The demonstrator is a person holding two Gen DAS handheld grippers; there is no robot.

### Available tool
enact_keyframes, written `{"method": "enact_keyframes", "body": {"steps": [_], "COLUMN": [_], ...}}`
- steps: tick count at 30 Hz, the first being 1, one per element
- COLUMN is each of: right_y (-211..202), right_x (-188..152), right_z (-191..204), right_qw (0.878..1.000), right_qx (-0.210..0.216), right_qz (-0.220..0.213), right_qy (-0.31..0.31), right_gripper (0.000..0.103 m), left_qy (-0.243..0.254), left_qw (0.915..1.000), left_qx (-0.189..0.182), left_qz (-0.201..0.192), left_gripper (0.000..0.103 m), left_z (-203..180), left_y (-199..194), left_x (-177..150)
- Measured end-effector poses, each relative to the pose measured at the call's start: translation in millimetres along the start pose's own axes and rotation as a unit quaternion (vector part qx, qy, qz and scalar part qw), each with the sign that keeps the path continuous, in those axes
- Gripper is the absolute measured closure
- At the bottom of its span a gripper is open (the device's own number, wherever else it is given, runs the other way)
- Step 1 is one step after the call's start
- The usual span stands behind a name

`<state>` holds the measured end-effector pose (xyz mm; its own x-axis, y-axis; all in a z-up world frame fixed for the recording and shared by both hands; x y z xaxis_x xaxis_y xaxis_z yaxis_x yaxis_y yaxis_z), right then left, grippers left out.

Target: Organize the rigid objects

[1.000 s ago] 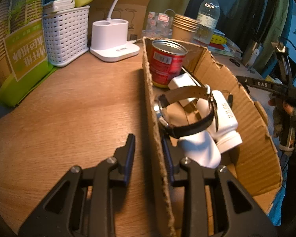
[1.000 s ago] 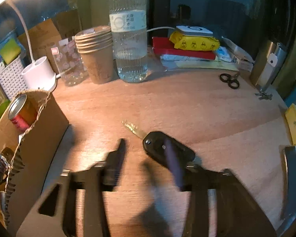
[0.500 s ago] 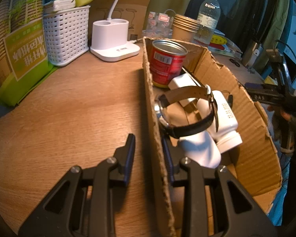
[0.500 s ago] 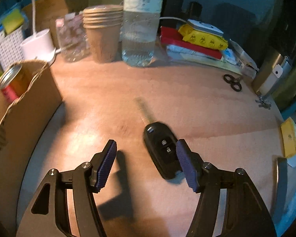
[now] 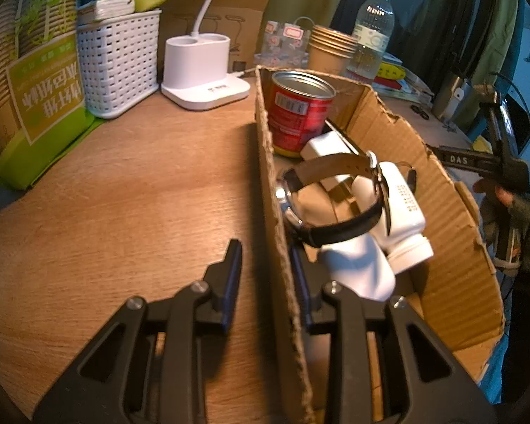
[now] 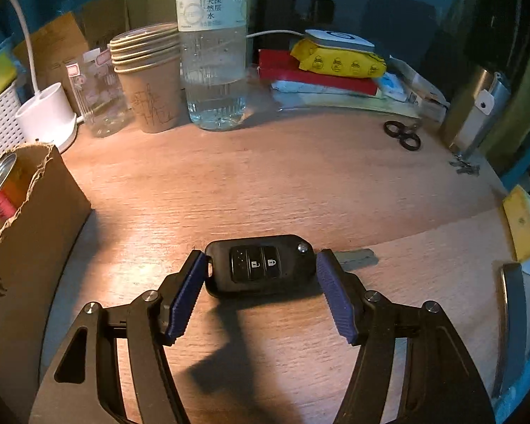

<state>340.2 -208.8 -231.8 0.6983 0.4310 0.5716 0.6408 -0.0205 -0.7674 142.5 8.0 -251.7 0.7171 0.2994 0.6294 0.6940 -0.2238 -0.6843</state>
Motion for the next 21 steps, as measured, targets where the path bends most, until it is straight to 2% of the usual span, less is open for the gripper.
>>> {"method": "enact_keyframes", "body": {"steps": [9, 16, 21], "right_y": [-11, -27, -35], "right_x": [-10, -34, -46], "right_z": [17, 12, -2], "right_qw": [0.999, 0.997, 0.998], "right_qx": [0.026, 0.021, 0.015], "right_qz": [0.007, 0.025, 0.036], "right_qy": [-0.037, -0.066, -0.051], "right_gripper": [0.034, 0.034, 0.034], "left_qy": [0.000, 0.000, -0.001], "left_qw": [1.0000, 1.0000, 1.0000], "left_qx": [-0.001, -0.002, -0.002], "left_qz": [0.000, 0.000, 0.000], "left_gripper": [0.074, 0.074, 0.073], "left_z": [0, -2, -3], "left_y": [0, 0, 0], "left_x": [0, -1, -1]}}
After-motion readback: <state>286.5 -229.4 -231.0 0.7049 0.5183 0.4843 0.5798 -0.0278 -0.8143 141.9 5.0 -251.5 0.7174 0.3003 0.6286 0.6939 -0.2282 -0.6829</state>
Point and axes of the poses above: each gripper's, at about its wrist camera, not at the fingertips, and y roughly the way its jaws point, z to its left, x to its top, the point moved 8 cm from there along y, roughly the way its jaws point, and after that the axes turned 13 degrees about -x, right-handed, at the moved point
